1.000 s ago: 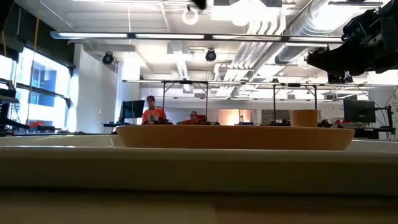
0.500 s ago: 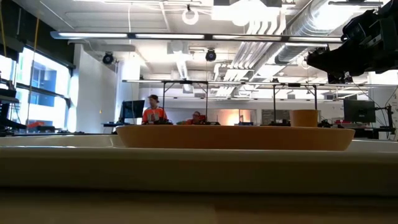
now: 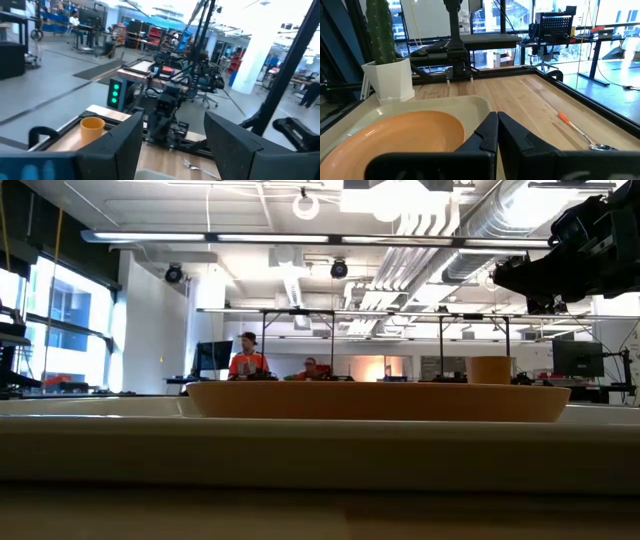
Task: Pick and place plate/cup/fork/spoon on tray
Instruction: Put the orange cup on the top right of the orange plate on the gray tray
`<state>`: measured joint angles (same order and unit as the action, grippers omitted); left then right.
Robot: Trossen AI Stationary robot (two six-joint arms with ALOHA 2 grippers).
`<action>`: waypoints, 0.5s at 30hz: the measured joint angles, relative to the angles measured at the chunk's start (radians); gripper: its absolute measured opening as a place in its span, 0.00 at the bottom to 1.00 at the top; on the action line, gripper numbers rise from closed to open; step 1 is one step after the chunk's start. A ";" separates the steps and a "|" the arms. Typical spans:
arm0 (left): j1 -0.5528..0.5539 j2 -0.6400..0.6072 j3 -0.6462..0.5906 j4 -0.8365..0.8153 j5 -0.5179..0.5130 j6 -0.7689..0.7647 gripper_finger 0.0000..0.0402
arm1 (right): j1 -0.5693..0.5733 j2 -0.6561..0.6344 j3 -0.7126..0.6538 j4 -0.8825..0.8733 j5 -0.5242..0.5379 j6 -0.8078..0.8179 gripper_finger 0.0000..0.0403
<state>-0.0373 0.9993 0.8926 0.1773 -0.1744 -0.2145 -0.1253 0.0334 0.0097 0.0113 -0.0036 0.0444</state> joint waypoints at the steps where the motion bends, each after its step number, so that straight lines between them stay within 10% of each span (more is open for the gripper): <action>1: 0.000 0.000 0.000 0.000 0.000 0.007 0.50 | 0.000 0.000 0.000 0.000 0.000 0.000 0.00; 15: 0.000 0.007 0.000 0.004 -0.024 -0.019 0.50 | 0.000 0.000 0.000 0.135 0.001 0.196 0.00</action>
<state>-0.0376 1.0061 0.8928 0.1810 -0.1983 -0.2337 -0.1255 0.0334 0.0097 0.1462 -0.0029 0.2406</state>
